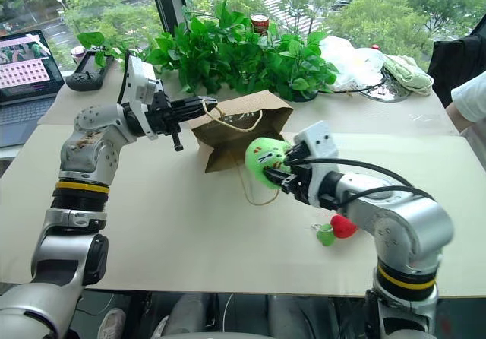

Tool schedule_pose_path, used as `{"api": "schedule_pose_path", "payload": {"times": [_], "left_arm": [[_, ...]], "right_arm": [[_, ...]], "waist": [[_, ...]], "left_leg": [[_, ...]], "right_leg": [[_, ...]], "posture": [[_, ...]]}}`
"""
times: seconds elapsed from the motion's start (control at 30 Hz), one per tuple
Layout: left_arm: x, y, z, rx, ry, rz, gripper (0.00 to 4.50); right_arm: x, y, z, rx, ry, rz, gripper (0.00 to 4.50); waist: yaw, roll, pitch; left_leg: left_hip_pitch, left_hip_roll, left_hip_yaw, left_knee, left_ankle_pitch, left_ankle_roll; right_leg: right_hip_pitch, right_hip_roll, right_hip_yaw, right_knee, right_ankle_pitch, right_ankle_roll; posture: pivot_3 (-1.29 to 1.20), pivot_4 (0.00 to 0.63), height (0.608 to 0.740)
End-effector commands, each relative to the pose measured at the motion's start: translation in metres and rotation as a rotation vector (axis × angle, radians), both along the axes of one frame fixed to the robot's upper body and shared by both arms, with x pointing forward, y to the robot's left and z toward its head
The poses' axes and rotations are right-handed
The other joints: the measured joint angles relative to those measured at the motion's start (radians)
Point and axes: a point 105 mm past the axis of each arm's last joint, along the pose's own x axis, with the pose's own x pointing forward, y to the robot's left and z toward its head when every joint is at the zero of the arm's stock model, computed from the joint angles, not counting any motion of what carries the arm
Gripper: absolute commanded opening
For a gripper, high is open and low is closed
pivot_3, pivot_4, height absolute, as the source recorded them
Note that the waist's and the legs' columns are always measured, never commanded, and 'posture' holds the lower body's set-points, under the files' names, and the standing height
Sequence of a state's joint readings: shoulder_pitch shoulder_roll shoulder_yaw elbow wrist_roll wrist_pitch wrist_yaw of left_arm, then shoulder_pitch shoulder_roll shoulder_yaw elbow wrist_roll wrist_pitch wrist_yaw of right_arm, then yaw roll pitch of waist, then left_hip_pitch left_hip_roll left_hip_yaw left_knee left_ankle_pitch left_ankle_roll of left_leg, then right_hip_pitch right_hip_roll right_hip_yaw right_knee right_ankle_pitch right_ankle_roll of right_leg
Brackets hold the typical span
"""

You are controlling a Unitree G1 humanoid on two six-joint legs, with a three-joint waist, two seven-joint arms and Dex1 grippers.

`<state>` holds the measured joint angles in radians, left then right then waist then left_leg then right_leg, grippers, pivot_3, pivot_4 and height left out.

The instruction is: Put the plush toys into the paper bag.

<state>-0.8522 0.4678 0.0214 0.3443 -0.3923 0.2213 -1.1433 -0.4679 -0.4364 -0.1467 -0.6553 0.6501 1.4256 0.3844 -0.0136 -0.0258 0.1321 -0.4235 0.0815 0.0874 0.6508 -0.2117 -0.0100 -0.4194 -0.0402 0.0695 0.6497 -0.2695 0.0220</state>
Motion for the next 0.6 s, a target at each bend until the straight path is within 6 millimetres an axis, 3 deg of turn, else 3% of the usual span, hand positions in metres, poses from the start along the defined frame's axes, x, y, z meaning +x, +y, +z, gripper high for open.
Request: {"api": "schedule_pose_path", "payload": {"times": [0.03, 0.3, 0.43, 0.47, 0.6], "left_arm": [[-0.002, 0.000, 0.016, -0.017, -0.051, -0.007, 0.00], [-0.004, -0.001, 0.014, -0.012, -0.051, -0.012, 0.00], [-0.004, -0.001, 0.013, -0.014, -0.049, -0.014, 0.00], [-0.004, -0.001, 0.013, -0.015, -0.048, -0.014, 0.00], [-0.004, -0.001, 0.013, -0.016, -0.047, -0.012, 0.00]], "right_arm": [[0.015, 0.015, 0.007, 0.004, -0.046, -0.010, 1.37], [0.057, 0.031, 0.028, 0.022, -0.099, -0.108, 1.37], [0.075, 0.029, 0.027, -0.004, -0.103, -0.192, 1.37], [0.077, 0.028, 0.027, -0.005, -0.104, -0.205, 1.92], [0.083, 0.027, 0.035, 0.039, -0.119, -0.243, 2.99]], "waist": [[0.000, 0.000, 0.000], [0.000, 0.000, 0.000], [-0.001, 0.000, 0.000], [0.000, 0.000, 0.000], [0.000, 0.000, 0.000]], "left_leg": [[0.000, 0.000, 0.000, 0.000, 0.000, 0.000], [0.000, 0.000, 0.000, 0.000, 0.000, 0.000], [-0.001, 0.000, 0.000, -0.001, 0.000, 0.000], [-0.001, 0.000, 0.000, -0.001, 0.000, 0.000], [-0.002, 0.000, 0.000, -0.001, 0.000, 0.000]], "right_leg": [[0.000, 0.000, 0.000, 0.000, 0.000, 0.000], [-0.001, 0.000, 0.000, 0.001, 0.000, 0.000], [-0.001, 0.000, 0.000, 0.000, 0.000, 0.000], [-0.001, 0.000, 0.000, 0.000, 0.000, 0.000], [-0.001, 0.000, 0.000, 0.000, 0.000, 0.000]], "posture": [[0.00, 0.150, 0.713], [0.00, 0.150, 0.713], [0.00, 0.150, 0.713], [0.00, 0.150, 0.713], [0.00, 0.150, 0.713]]}}
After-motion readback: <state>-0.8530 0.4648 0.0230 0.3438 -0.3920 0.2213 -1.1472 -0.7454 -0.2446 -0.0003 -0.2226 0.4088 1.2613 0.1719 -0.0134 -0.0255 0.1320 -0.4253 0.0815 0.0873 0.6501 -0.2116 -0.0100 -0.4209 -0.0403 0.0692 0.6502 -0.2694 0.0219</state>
